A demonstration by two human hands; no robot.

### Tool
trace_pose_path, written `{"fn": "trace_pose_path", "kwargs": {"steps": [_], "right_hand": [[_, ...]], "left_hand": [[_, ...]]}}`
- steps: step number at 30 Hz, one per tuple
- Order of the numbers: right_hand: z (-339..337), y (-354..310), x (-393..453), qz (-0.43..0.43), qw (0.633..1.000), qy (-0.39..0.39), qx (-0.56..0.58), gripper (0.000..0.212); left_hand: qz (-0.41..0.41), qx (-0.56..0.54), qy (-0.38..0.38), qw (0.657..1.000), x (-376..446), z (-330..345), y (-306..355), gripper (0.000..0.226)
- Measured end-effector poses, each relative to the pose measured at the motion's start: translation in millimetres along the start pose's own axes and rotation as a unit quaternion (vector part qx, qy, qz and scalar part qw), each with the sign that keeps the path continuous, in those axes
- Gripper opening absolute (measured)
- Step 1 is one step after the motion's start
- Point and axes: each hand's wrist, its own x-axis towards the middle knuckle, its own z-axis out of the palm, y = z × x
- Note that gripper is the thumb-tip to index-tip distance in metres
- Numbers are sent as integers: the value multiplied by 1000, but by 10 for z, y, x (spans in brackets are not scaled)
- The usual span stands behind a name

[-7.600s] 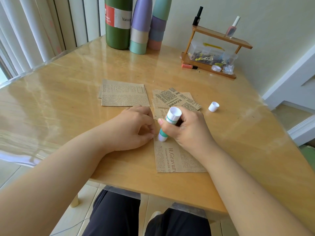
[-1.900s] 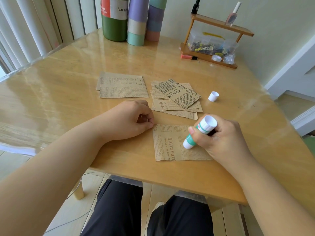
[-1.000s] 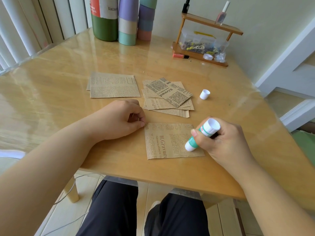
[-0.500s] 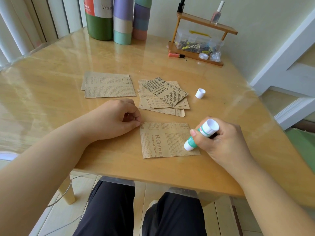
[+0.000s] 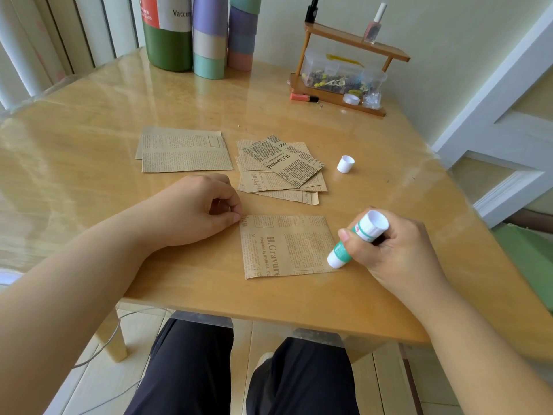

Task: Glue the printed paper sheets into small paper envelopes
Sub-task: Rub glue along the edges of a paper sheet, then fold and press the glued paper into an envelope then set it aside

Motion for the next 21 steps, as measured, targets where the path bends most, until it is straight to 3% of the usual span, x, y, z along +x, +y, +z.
{"fn": "trace_pose_path", "kwargs": {"steps": [9,14,21], "right_hand": [[1,41,128,3,1000,9,-16,26],[-66,47,7,-6,1000,-2,-21,38],[-213,-47,-136,-9,998,-29,-50,30]], "left_hand": [[1,-4,1,1000,-3,-6,6,20],[3,-1,3,1000,3,4,-11,14],[8,15,8,1000,3,16,-20,8]]}}
